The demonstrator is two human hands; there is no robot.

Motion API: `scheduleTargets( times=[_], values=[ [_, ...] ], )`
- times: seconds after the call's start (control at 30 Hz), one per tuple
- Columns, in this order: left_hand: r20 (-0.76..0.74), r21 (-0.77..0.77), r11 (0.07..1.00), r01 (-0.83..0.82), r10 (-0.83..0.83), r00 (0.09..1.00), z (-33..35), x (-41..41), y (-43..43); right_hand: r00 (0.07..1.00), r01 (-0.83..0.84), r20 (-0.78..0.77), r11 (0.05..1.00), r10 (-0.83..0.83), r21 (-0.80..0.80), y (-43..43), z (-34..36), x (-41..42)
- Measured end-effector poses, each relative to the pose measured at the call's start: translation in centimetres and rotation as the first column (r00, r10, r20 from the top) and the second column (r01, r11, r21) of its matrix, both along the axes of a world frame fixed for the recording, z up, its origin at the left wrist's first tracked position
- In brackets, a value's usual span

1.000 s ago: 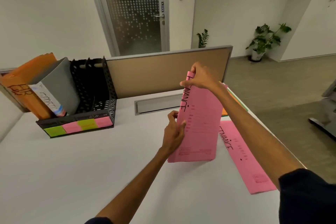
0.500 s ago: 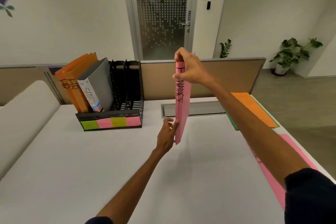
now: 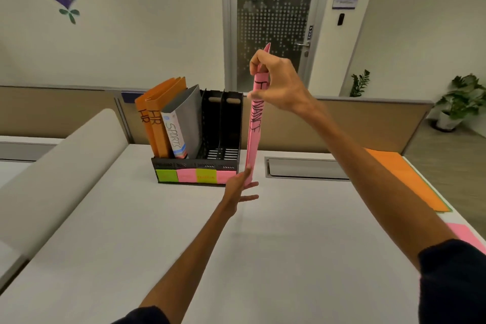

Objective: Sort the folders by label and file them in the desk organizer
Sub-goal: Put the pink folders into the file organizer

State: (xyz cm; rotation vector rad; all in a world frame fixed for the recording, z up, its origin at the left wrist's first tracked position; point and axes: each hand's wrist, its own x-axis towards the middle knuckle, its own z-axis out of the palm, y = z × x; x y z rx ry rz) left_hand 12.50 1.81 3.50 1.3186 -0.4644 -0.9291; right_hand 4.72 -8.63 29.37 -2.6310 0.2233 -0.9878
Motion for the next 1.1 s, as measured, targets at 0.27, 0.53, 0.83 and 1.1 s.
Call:
scheduleTargets(
  times=[0.27, 0.53, 0.83, 1.1],
  values=[
    [-0.165, -0.048, 0.989, -0.142, 0.133, 0.977, 0.2, 4.2, 2.8, 0.993, -0.114, 0.017, 0.992, 0.115, -0.052, 4.2, 0.3, 4.5],
    [-0.183, -0.034, 0.981, -0.192, 0.183, 0.966, -0.9, 7.8, 5.2, 0.985, -0.168, 0.026, 0.986, 0.168, -0.007, 6.3, -1.3, 9.5],
    [-0.245, -0.006, 0.978, -0.208, 0.2, 0.949, -1.6, 11.4, 5.2, 0.987, -0.151, -0.052, 0.988, 0.151, -0.009, 5.2, -2.0, 14.3],
    [-0.227, 0.078, 0.975, -0.207, 0.219, 0.949, -1.8, 14.1, 3.5, 0.993, -0.03, -0.116, 0.992, 0.016, -0.119, 2.6, -3.4, 17.7]
  ],
)
